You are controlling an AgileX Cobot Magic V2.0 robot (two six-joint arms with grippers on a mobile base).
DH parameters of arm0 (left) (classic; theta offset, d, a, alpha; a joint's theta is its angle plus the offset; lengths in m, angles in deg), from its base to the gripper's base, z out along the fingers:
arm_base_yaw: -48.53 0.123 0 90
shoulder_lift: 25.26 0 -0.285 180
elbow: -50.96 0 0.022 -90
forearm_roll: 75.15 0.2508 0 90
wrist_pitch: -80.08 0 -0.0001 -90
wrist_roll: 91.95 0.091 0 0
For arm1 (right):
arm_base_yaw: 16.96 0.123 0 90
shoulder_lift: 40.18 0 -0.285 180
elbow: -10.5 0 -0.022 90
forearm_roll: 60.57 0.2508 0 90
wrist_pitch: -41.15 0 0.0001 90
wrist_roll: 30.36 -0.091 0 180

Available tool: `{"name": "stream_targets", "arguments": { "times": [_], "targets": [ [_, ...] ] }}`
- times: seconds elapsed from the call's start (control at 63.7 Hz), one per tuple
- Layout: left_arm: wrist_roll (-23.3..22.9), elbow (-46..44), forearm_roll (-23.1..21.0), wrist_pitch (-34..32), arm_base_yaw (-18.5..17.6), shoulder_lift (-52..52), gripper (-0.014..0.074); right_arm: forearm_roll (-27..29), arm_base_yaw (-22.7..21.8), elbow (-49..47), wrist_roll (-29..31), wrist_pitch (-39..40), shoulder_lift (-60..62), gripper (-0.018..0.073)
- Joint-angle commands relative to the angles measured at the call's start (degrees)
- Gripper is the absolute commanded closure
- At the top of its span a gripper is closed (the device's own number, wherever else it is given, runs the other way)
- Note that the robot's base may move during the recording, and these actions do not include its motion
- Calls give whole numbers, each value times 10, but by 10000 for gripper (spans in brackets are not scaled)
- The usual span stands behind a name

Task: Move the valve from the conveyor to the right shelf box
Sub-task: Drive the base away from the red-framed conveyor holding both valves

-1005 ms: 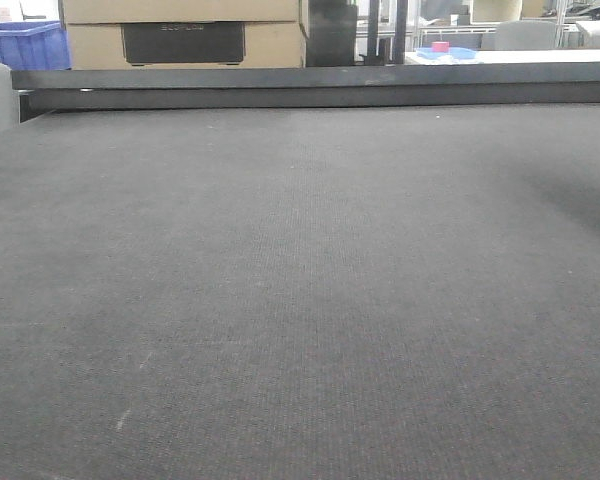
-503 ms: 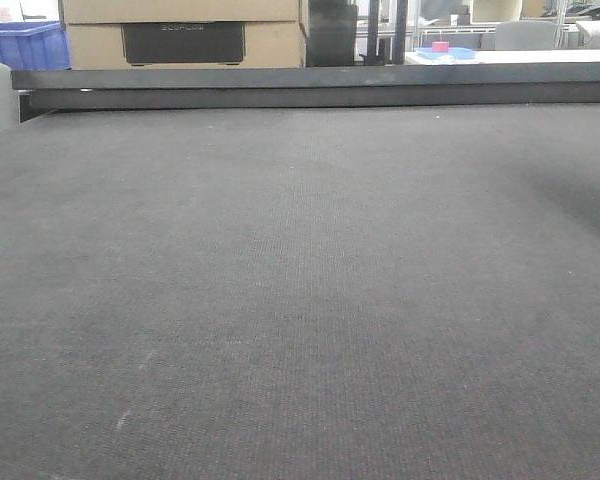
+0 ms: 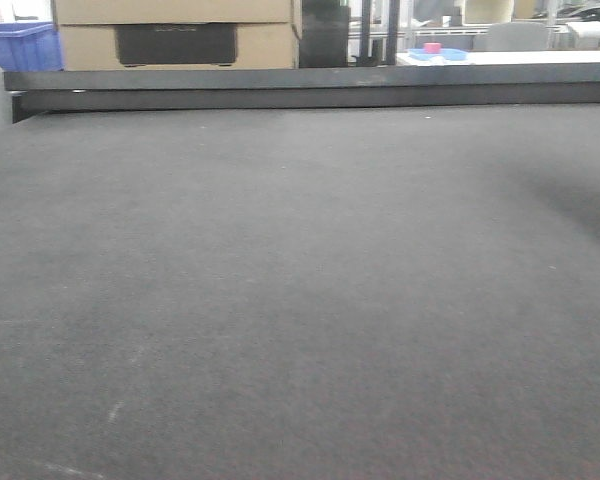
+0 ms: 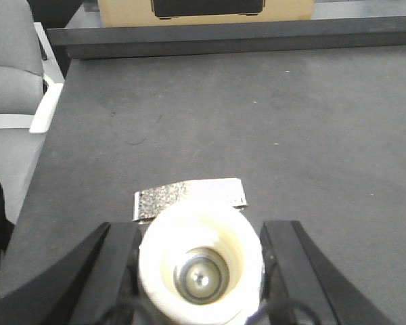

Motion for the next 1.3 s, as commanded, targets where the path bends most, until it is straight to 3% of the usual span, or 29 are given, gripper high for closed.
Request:
{"name": "stream_targets", "arguments": {
  "times": [0.0,1.288],
  "targets": [
    [-4,-6,-8,-32,-2,7,707,-3,1,-11,5,44,9,713],
    [-4,-6,-8,-32,-2,7,707,-3,1,-11,5,45,9,713]
  ]
}}
